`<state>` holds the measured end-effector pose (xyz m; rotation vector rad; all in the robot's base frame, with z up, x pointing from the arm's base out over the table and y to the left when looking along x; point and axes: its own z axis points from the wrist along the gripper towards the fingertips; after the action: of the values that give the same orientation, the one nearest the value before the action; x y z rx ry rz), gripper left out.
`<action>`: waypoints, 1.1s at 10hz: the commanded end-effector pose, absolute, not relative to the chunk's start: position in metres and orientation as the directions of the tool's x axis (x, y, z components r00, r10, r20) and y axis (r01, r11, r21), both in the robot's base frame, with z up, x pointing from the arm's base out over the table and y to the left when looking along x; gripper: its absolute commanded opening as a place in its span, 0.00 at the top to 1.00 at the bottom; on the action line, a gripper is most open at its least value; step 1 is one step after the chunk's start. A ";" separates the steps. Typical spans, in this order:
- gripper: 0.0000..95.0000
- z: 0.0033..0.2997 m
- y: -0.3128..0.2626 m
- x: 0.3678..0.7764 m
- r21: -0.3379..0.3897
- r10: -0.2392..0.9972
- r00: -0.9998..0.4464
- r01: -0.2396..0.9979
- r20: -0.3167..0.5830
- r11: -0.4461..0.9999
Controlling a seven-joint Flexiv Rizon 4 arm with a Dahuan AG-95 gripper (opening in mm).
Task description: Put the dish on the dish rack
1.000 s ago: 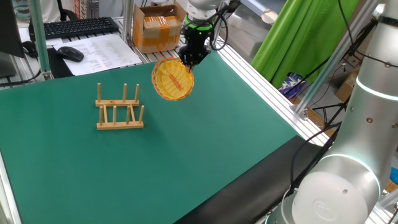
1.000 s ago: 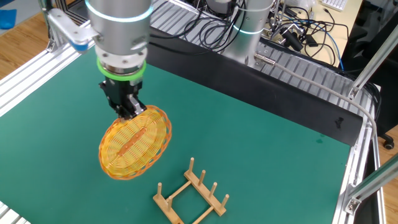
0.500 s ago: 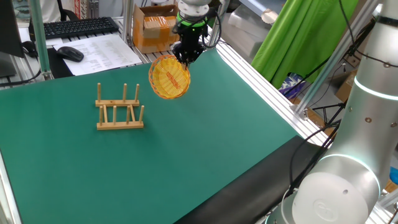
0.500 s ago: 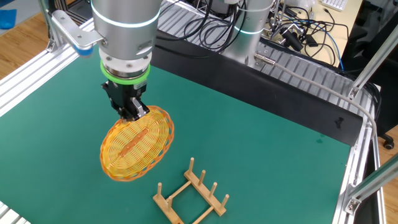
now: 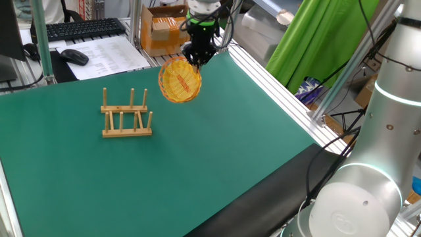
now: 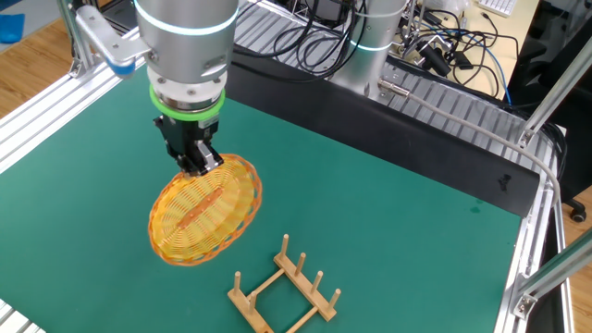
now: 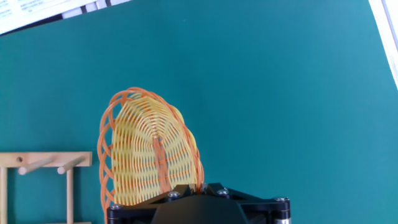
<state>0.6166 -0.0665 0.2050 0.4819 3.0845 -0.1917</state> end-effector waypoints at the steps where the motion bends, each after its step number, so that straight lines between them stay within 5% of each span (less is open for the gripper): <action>1: 1.00 0.207 -0.063 0.617 -0.118 0.305 -0.952 0.307 -0.035 0.944; 11: 1.00 0.232 -0.016 0.612 -0.145 0.344 -0.936 0.351 -0.068 0.925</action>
<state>0.6113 -0.0156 0.2320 0.5489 3.0430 -0.2383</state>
